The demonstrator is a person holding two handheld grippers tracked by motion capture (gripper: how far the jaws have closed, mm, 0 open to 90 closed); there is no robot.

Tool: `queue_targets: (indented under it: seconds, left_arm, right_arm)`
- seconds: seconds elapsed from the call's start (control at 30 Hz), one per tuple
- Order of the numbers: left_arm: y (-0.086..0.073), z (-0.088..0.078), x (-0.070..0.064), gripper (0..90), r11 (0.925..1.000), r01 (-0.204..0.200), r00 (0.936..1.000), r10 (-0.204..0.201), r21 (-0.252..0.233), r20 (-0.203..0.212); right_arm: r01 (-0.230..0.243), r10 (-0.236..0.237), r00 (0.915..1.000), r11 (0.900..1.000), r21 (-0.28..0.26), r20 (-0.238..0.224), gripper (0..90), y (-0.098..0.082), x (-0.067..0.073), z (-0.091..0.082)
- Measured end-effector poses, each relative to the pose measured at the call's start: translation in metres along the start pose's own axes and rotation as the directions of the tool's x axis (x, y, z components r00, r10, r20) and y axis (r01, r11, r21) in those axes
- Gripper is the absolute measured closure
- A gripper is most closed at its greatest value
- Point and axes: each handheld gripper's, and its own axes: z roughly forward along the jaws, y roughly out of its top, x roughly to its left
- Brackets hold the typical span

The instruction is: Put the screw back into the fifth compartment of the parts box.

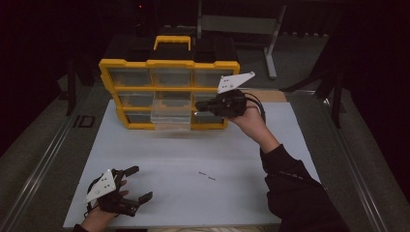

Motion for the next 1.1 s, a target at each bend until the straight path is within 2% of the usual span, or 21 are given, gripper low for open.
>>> queue_targets:
  seconds: [0.33,0.67,1.1]
  left_arm:
    - [0.0,0.0,0.0,1.3,1.0,0.005,1.0,-0.005,-0.003,0.002]
    - [0.0,-0.001,0.0,1.3,1.0,0.003,1.0,-0.003,-0.003,0.003]
    - [0.0,-0.001,0.0,1.3,1.0,0.003,1.0,-0.003,-0.004,0.006]
  right_arm:
    - [-0.01,0.01,0.9998,1.0,-0.006,-0.017,88.0,0.013,-0.006,0.026]
    - [-0.03,0.031,0.9991,0.999,0.012,-0.03,88.0,0.017,-0.012,0.052]
    - [-0.051,0.054,0.9979,0.996,0.076,-0.035,87.8,0.013,-0.015,0.076]
